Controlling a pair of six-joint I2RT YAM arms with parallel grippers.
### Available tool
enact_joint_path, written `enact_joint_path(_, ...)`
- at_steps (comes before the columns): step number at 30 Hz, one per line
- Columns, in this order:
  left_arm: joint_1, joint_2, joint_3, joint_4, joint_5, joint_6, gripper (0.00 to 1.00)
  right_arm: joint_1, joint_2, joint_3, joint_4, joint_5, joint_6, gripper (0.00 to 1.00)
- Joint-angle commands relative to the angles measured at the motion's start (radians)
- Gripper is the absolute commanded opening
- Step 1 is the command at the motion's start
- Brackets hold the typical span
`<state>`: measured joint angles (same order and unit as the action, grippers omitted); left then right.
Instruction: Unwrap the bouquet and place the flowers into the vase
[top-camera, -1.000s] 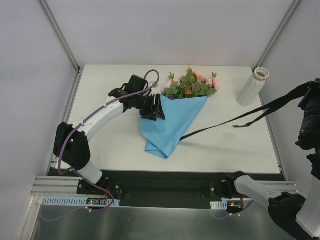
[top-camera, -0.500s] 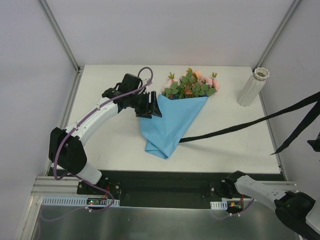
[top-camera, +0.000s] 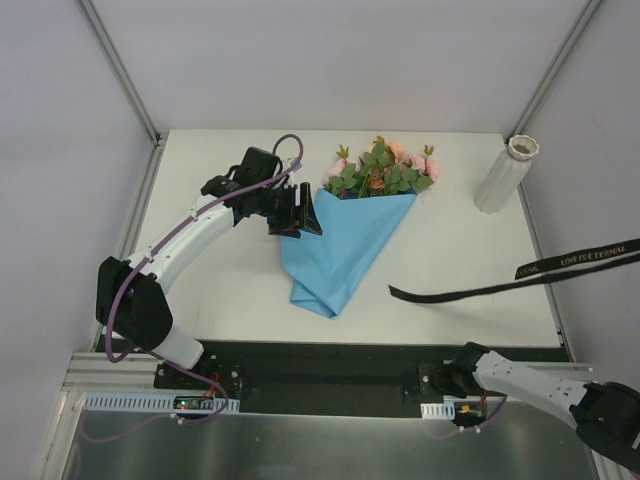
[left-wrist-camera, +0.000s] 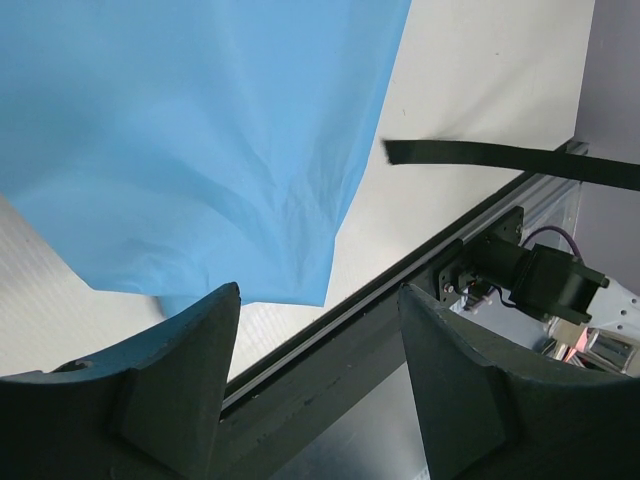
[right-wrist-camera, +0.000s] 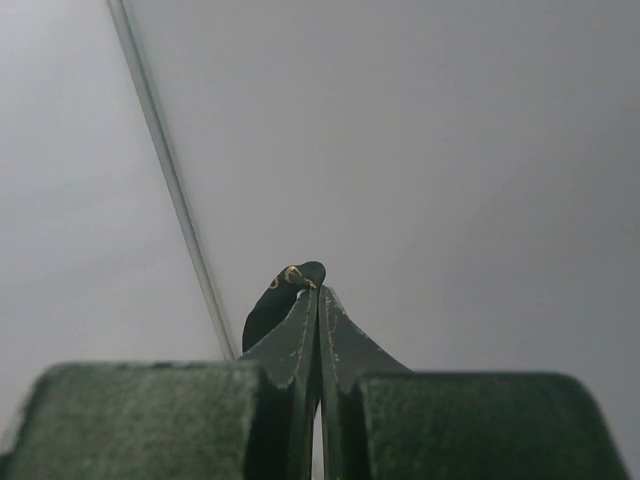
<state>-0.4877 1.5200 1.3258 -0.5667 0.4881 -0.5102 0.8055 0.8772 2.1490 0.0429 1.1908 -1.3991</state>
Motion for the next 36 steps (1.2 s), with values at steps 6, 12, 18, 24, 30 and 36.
enact_joint_path(6,0.012,-0.024,0.007,-0.015,0.01,0.001,0.64,0.211,-0.073,-0.41,0.127,0.125,0.156,0.01)
enact_joint_path(12,0.012,-0.032,-0.003,-0.015,0.027,-0.008,0.66,0.239,0.038,-0.568,-0.093,0.09,0.514,0.01)
enact_joint_path(18,0.011,-0.063,-0.036,-0.015,0.021,-0.017,0.66,0.091,0.106,-0.538,-0.518,-0.074,0.871,0.01)
enact_joint_path(24,0.012,-0.095,-0.065,-0.015,0.006,-0.024,0.66,-0.104,0.022,-0.633,-0.842,-0.135,1.199,0.01)
enact_joint_path(30,0.012,-0.115,-0.1,-0.015,-0.045,-0.053,0.67,-0.316,-0.154,-0.86,-1.093,-0.212,1.478,0.01)
enact_joint_path(36,0.023,-0.123,-0.134,-0.019,-0.088,-0.118,0.71,-0.626,-0.182,-1.078,-1.152,-0.561,1.641,0.01)
